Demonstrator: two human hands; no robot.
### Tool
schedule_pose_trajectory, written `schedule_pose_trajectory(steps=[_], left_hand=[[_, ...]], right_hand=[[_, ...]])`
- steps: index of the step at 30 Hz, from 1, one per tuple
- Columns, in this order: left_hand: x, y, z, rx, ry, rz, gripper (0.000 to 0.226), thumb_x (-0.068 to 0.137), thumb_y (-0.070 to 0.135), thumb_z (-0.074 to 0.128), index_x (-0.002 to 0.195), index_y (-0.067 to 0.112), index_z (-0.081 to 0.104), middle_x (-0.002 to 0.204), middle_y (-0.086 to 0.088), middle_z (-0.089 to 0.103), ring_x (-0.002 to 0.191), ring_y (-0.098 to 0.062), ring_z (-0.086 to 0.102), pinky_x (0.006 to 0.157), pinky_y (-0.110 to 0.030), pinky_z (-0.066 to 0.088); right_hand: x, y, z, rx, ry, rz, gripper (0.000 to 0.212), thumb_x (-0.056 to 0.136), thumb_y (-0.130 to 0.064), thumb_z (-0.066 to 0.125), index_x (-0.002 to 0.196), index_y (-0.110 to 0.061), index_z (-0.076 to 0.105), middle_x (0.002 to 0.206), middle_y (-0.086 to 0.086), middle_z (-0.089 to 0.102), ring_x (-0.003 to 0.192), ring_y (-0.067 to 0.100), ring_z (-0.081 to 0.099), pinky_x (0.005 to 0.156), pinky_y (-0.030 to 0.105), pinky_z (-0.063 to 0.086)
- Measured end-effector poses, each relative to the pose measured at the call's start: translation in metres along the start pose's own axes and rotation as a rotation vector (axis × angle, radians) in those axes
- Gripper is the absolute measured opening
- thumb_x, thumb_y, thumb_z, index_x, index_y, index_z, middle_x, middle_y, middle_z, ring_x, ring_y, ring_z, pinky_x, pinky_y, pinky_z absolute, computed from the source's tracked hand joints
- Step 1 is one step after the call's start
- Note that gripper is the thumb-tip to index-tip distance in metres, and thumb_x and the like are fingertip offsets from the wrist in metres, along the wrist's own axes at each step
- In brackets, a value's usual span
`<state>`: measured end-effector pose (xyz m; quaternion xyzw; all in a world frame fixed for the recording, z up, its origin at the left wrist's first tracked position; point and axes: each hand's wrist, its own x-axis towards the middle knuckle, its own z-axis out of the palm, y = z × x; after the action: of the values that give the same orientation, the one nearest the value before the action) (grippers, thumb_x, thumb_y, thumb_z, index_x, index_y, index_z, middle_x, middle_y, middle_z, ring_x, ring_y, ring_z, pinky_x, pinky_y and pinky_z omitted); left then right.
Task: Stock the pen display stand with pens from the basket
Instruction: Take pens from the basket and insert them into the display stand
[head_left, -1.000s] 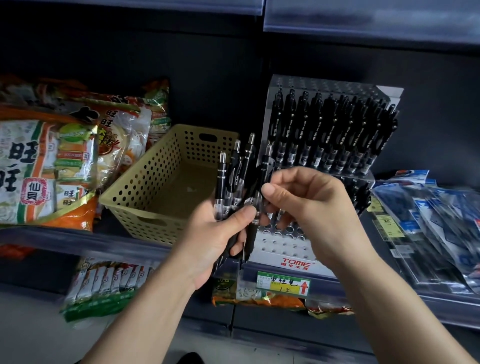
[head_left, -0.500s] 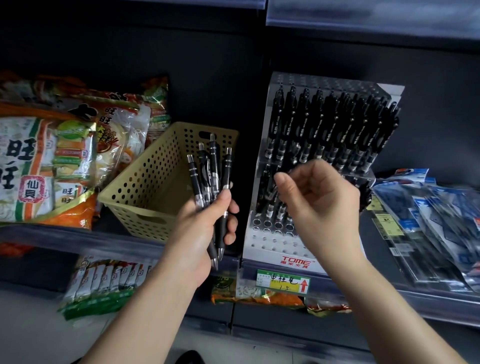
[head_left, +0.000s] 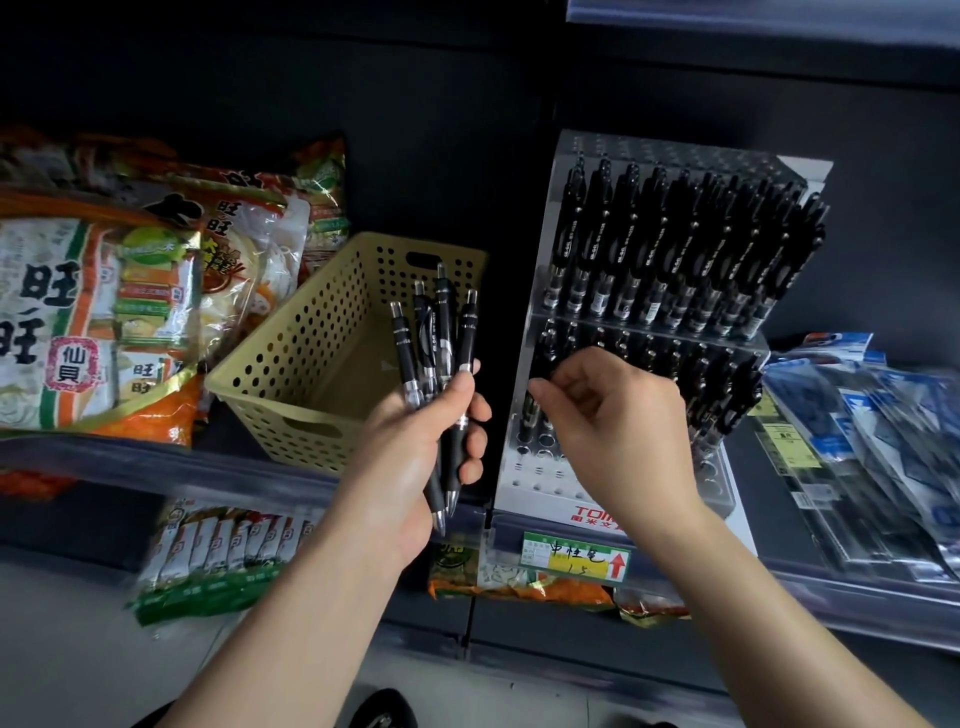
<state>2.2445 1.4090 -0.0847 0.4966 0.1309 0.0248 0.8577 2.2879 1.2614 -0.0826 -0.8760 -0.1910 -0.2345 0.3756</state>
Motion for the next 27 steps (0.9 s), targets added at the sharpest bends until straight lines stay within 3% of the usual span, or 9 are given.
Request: schedule_pose_trajectory(steps=[8,11,15,18,20,22,27], left_hand=[[-0.001,0.001,0.000,0.028,0.001,-0.007,0.042,0.075,0.026,0.065,0.111,0.004,0.060,0.070,-0.004,0.063,0.054,-0.014,0.050,0.041,-0.023,0.038],[-0.002,0.001,0.000,0.021,0.001,-0.006,0.029,0.086,0.022,0.060,0.107,0.002,0.061,0.072,-0.006,0.064,0.055,-0.016,0.051,0.041,-0.024,0.037],[-0.005,0.000,0.002,0.016,-0.056,-0.016,0.019,0.087,0.014,0.058,0.099,-0.001,0.060,0.075,-0.009,0.066,0.055,-0.016,0.052,0.041,-0.024,0.037],[-0.009,-0.001,0.006,0.014,-0.121,-0.023,0.030,0.076,0.017,0.065,0.098,-0.001,0.057,0.074,-0.009,0.066,0.053,-0.016,0.053,0.041,-0.024,0.038],[-0.010,-0.002,0.009,0.007,-0.148,-0.040,0.036,0.071,0.018,0.067,0.099,0.000,0.055,0.071,-0.009,0.066,0.051,-0.016,0.052,0.041,-0.024,0.038],[-0.012,-0.003,0.011,0.012,-0.189,-0.054,0.031,0.072,0.019,0.065,0.095,0.000,0.055,0.070,-0.010,0.065,0.049,-0.016,0.051,0.041,-0.024,0.037],[-0.011,-0.004,0.007,-0.008,-0.363,-0.034,0.013,0.084,0.020,0.063,0.080,0.008,0.067,0.070,-0.009,0.062,0.047,-0.014,0.046,0.042,-0.022,0.035]], right_hand=[[-0.004,0.006,0.009,-0.064,-0.031,0.005,0.020,0.085,-0.026,0.070,0.070,-0.013,0.064,0.049,-0.006,0.058,0.043,0.009,0.051,0.046,0.025,0.044],[-0.003,0.007,0.008,-0.092,-0.043,-0.001,0.023,0.084,-0.026,0.071,0.067,-0.015,0.061,0.048,-0.007,0.057,0.042,0.010,0.051,0.048,0.028,0.047],[-0.002,0.001,0.002,-0.081,-0.047,0.037,0.032,0.083,-0.042,0.068,0.069,-0.017,0.055,0.050,-0.006,0.055,0.044,0.013,0.051,0.046,0.031,0.046],[-0.001,-0.013,-0.008,0.280,-0.032,0.109,0.028,0.087,-0.043,0.062,0.076,-0.017,0.062,0.055,-0.002,0.058,0.048,0.017,0.054,0.045,0.035,0.046],[0.002,-0.022,-0.015,0.558,-0.095,0.227,0.019,0.087,-0.034,0.063,0.083,-0.016,0.066,0.060,-0.001,0.061,0.054,0.021,0.058,0.044,0.028,0.043],[0.004,-0.025,-0.020,0.754,-0.180,0.345,0.015,0.085,-0.027,0.066,0.083,-0.013,0.067,0.060,-0.001,0.059,0.055,0.022,0.056,0.043,0.019,0.039],[0.010,-0.017,-0.029,1.091,-0.361,0.445,0.008,0.074,-0.019,0.069,0.078,-0.012,0.067,0.064,0.008,0.059,0.053,0.017,0.056,0.043,0.021,0.039]])
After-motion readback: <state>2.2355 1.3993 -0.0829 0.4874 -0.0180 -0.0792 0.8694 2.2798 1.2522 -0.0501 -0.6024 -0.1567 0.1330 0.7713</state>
